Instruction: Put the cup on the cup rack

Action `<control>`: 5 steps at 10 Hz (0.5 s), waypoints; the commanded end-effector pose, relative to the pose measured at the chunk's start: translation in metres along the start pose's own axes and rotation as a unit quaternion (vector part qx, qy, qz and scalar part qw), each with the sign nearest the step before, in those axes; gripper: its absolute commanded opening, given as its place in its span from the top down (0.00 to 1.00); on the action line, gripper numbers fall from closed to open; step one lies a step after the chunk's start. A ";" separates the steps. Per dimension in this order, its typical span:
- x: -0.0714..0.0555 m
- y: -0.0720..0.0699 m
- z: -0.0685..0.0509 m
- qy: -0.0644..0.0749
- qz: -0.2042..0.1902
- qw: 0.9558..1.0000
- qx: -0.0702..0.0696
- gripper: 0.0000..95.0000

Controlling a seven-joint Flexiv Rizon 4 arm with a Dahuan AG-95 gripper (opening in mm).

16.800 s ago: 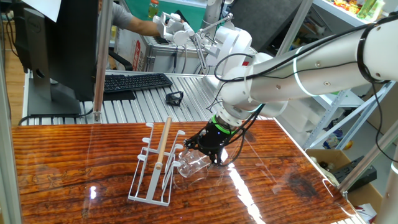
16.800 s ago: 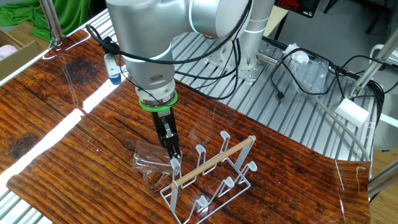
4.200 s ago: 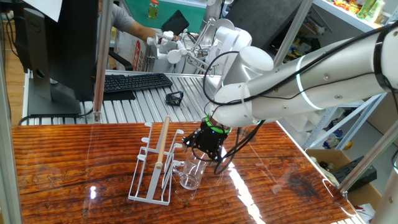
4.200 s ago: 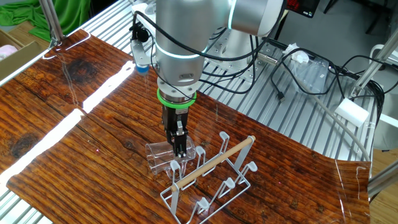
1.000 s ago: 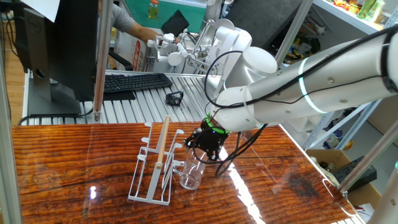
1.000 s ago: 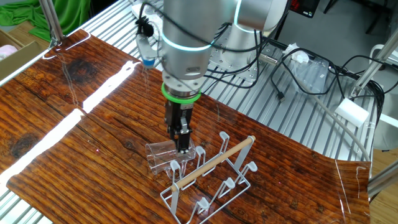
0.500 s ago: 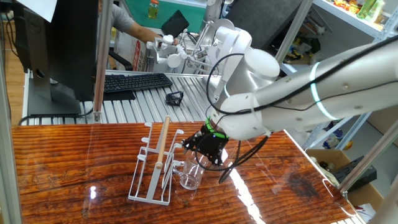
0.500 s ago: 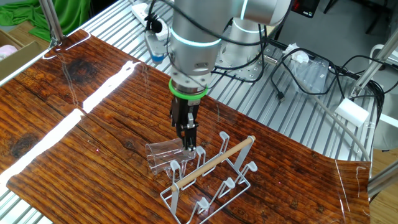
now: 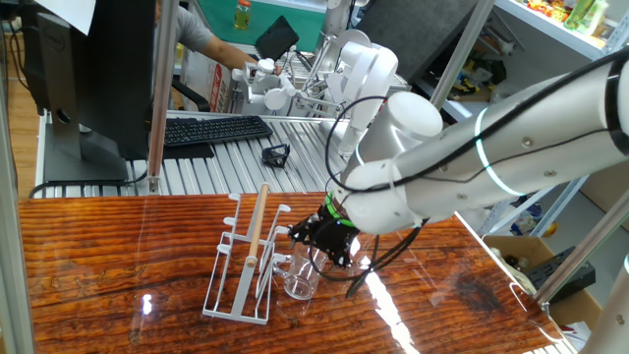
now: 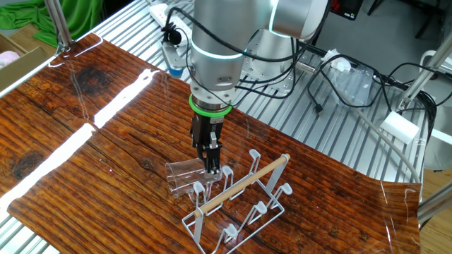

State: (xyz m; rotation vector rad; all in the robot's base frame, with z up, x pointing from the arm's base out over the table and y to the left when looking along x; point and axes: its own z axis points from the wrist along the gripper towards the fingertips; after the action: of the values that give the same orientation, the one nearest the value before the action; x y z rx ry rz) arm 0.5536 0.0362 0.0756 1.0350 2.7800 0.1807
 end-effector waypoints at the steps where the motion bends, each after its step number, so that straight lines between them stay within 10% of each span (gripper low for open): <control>1: 0.000 0.001 0.001 0.000 -0.002 1.000 0.003 0.00; 5: 0.000 0.001 0.001 0.001 -0.007 1.000 0.004 0.00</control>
State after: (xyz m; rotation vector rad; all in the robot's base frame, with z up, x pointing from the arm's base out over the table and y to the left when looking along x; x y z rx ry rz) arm 0.5554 0.0361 0.0750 1.0220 2.7880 0.1631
